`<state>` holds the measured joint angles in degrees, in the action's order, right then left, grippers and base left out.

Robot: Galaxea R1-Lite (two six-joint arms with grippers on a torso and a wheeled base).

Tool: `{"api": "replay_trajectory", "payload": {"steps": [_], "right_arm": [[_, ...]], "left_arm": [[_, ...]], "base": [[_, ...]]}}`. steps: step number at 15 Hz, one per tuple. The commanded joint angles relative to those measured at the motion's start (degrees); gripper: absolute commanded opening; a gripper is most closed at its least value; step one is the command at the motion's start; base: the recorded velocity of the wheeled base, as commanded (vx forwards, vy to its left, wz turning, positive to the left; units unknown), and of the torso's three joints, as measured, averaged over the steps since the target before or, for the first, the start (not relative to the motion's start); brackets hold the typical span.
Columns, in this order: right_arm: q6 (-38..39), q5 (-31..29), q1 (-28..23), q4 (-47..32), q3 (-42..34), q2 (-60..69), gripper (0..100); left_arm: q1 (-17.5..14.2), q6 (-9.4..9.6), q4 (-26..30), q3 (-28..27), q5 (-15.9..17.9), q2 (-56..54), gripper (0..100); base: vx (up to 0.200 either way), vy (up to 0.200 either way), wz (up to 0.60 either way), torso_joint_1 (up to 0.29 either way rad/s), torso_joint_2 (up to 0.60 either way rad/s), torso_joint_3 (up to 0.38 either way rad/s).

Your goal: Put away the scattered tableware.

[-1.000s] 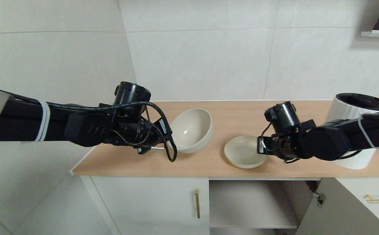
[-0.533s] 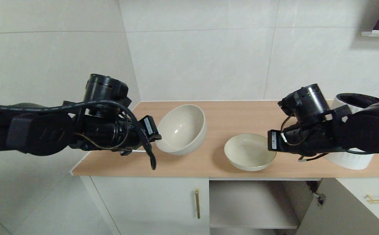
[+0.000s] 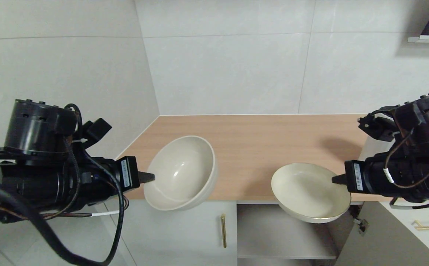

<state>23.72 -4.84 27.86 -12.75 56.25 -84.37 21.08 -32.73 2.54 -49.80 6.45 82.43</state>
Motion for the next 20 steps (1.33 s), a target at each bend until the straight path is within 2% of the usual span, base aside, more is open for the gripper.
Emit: {"api": "replay_trajectory", "payload": {"steps": [1, 3, 7, 20], "right_arm": [[-0.1, -0.2, -0.2, 0.9, -4.9, 4.0, 0], [-0.5, -0.3, -0.2, 3.1, -6.6, 5.4, 0], [-3.0, -0.3, -0.1, 4.5, -8.4, 5.4, 0], [-3.1, -0.3, -0.1, 5.5, -9.6, 2.9, 0]], "left_arm": [[1.2, -0.05, -0.1, 0.8, 0.2, -1.1, 0], [3.4, -0.23, -0.1, 1.0, 0.1, -0.4, 0], [3.6, -0.14, -0.1, 0.9, 0.1, -0.3, 0], [4.7, -0.05, -0.1, 1.1, 0.1, 0.8, 0]], "base": [[0.000, 0.000, 0.00, 0.000, 0.00, 0.000], [0.000, 0.000, 0.00, 0.000, 0.00, 0.000], [-0.150, 0.000, 0.00, 0.004, 0.00, 0.003], [0.000, 0.000, 0.00, 0.000, 0.00, 0.000]]}}
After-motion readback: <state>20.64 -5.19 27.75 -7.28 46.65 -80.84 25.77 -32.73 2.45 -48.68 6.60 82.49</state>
